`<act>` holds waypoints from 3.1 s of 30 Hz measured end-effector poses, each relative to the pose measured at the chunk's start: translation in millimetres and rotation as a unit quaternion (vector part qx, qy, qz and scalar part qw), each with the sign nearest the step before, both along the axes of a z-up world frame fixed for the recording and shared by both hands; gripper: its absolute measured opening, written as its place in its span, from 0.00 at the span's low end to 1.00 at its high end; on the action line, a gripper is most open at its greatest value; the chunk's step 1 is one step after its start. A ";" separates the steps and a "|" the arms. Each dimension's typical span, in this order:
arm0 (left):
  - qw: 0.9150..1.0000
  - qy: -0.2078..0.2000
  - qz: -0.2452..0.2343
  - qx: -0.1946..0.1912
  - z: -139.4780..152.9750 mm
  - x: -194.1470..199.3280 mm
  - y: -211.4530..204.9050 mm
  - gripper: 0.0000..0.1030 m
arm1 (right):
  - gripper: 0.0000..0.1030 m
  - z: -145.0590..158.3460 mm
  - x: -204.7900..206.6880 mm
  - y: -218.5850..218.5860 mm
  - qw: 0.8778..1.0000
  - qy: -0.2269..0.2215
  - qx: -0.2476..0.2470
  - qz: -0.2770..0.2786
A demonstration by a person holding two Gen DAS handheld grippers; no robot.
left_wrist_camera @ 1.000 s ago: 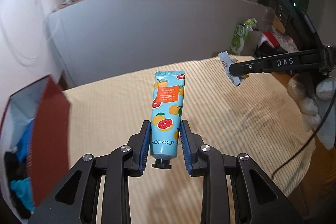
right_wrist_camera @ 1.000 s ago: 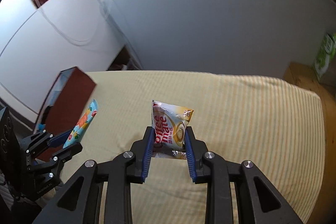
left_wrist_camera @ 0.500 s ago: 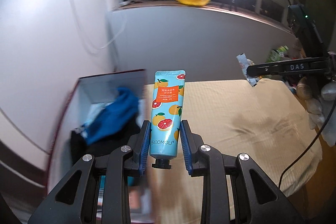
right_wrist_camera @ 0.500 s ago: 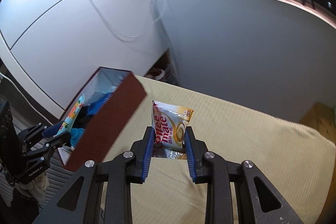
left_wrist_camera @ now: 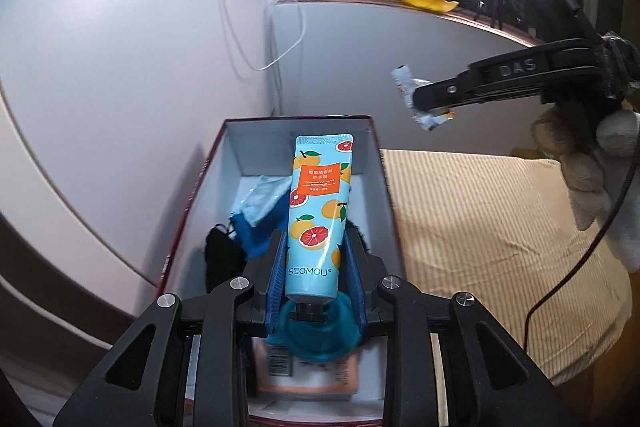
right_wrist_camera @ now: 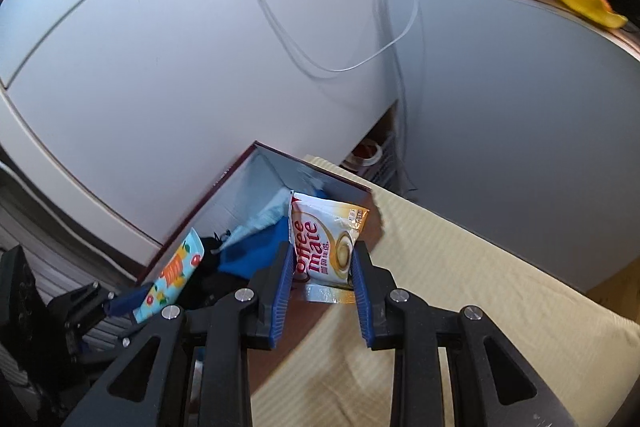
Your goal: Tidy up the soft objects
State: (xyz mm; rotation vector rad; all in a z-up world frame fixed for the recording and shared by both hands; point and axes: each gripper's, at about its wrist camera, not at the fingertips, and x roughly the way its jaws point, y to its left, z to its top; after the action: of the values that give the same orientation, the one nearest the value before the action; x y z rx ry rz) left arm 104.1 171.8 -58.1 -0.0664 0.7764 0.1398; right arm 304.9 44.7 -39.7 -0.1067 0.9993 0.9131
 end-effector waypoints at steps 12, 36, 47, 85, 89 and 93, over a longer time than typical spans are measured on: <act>1.000 0.004 0.016 0.004 -7.3 3.8 19.8 0.26 | 0.28 -26.6 0.1 59.5 0.999 0.016 -0.024 0.028; 0.999 -0.024 0.044 -0.007 7.0 -26.0 21.2 0.66 | 0.63 -5.6 -24.6 37.1 1.000 -0.014 -0.006 0.010; 0.998 -0.038 0.055 -0.013 13.7 -49.0 10.9 0.66 | 0.63 8.3 -64.5 3.9 0.999 -0.036 0.007 0.016; 0.983 -0.116 0.144 0.008 25.2 -139.4 -39.5 0.74 | 0.80 7.1 -198.4 -107.9 0.985 -0.164 0.043 -0.026; 0.982 -0.106 0.154 0.002 15.4 -142.8 -37.3 0.74 | 0.81 4.5 -209.0 -116.8 0.983 -0.177 0.039 -0.036; 0.982 -0.098 0.160 0.001 9.8 -145.5 -36.7 0.74 | 0.81 2.4 -216.4 -120.7 0.980 -0.196 0.024 -0.034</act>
State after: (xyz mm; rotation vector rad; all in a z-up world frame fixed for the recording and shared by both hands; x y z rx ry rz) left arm -41.4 135.1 -48.3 -0.2000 0.5649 0.4327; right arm 88.5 -75.9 -37.3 -0.2029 0.6105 0.8124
